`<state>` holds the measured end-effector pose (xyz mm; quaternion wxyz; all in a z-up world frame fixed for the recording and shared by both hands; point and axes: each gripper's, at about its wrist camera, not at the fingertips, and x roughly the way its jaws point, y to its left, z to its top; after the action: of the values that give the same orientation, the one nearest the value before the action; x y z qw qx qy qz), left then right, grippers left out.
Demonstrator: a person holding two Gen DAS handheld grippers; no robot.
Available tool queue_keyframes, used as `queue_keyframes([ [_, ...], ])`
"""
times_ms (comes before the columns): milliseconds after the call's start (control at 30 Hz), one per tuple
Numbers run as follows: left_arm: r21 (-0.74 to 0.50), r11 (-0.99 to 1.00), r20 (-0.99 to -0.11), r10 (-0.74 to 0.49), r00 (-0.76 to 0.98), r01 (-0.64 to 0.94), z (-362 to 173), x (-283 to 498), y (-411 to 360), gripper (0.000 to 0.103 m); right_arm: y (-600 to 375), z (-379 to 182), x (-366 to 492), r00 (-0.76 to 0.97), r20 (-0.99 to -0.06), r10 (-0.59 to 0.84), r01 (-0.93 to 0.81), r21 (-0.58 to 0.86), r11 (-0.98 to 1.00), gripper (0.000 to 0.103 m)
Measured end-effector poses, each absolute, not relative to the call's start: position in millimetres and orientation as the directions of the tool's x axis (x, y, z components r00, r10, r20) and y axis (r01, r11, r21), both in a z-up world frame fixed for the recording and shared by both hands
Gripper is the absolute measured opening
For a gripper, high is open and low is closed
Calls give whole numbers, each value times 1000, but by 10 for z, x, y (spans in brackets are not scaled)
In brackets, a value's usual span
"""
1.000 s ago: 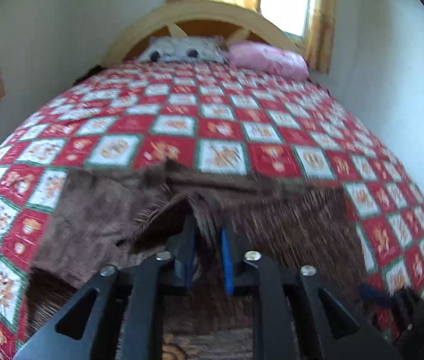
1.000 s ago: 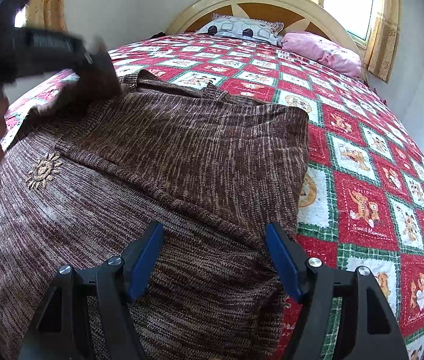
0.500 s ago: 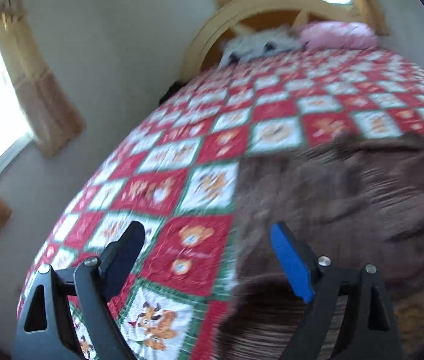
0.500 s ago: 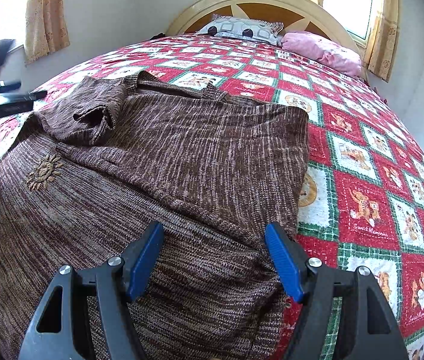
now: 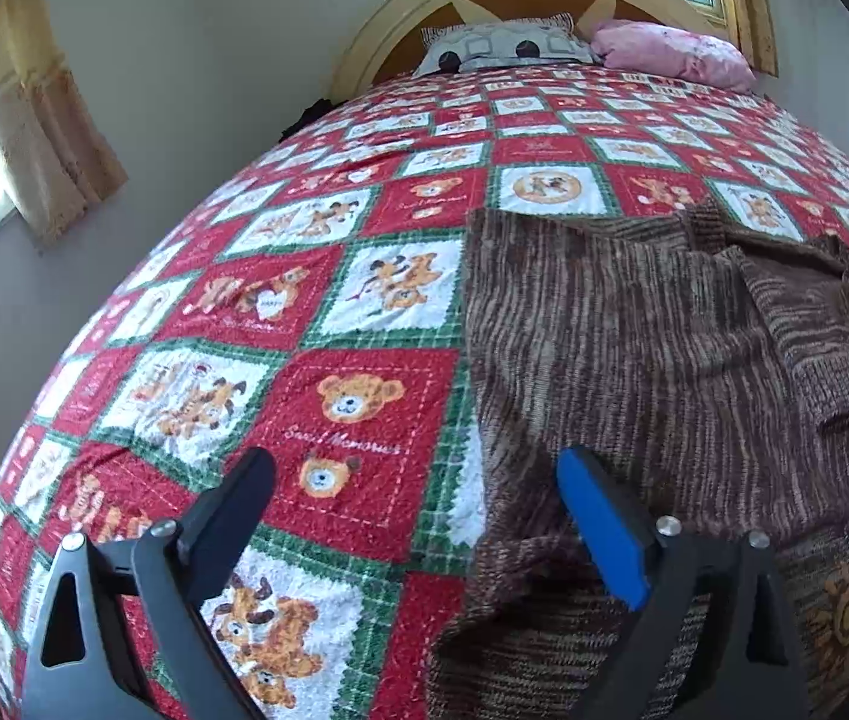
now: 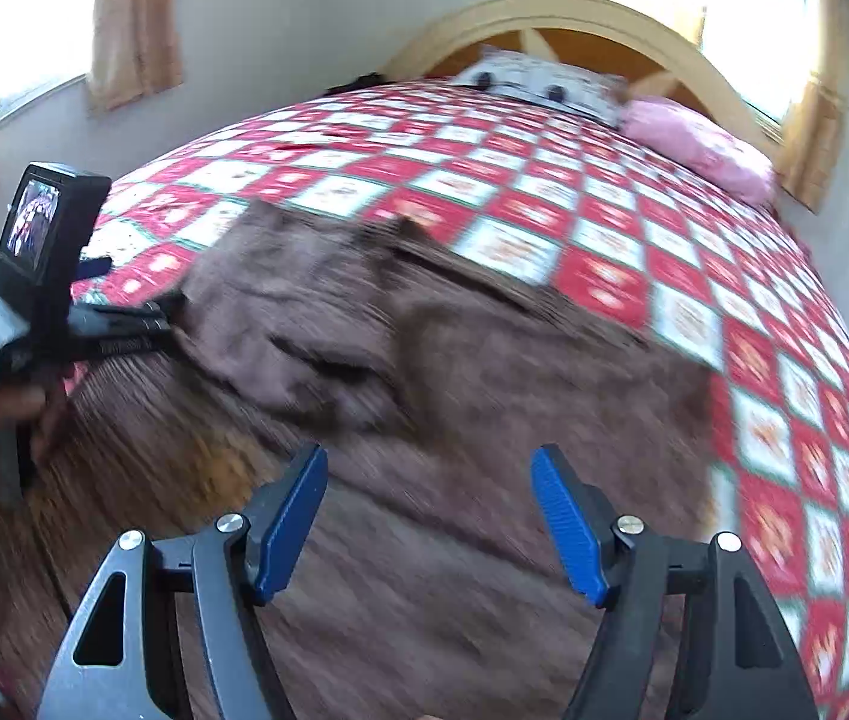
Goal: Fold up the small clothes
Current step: 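Grasp the sweater hem with the right gripper and lift it toward the collar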
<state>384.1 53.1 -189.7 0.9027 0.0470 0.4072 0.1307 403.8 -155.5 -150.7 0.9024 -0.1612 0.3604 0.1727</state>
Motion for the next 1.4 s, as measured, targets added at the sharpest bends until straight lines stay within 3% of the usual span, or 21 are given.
queue_keyframes([
  [133,104,970,-749,220,625,-218,-1941,3835,696,103,-1021,-1758,4370,705,-704,80,-426,-331,842,70],
  [167,90,971,-753,211,623,-220,-1953,3836,714,103,-974,-1834,4458,689,-722,55,-427,-343,837,62],
  [200,80,973,-756,202,623,-219,-1959,3836,723,103,-976,-1871,4525,676,-735,43,-417,-334,845,39],
  [233,74,973,-758,197,622,-218,-1966,3839,728,103,-1037,-1848,4581,675,-736,46,-396,-309,865,29],
  [267,71,973,-758,195,623,-218,-1970,3838,726,103,-1182,-1779,4646,678,-732,61,-347,-246,905,26],
  [467,44,975,-762,173,624,-217,-1988,3837,754,103,-2305,-1695,4937,640,-768,-30,14,-28,1000,26],
  [533,35,976,-762,166,626,-216,-1991,3838,766,103,-2422,-1678,4877,641,-767,27,-1,35,999,26],
  [700,9,976,-766,145,627,-216,-1999,3835,800,103,-2202,-1675,4594,586,-740,330,-202,261,944,26],
  [767,6,976,-765,144,628,-216,-2000,3834,802,103,-1953,-1752,4518,549,-758,353,-270,239,933,26],
  [833,4,976,-764,142,629,-216,-2000,3835,807,103,-1778,-1850,4484,553,-791,261,-255,138,957,26],
  [900,-6,976,-764,135,631,-216,-1998,3828,818,103,-1778,-1875,4430,546,-785,292,-259,172,950,8],
  [1267,-51,977,-776,90,625,-205,-2016,3798,858,103,-1915,-1878,4328,558,-793,243,-256,114,960,9],
  [1400,-45,978,-777,94,622,-205,-2020,3788,847,103,-1785,-1616,4212,673,-721,164,-238,-2,971,9],
])
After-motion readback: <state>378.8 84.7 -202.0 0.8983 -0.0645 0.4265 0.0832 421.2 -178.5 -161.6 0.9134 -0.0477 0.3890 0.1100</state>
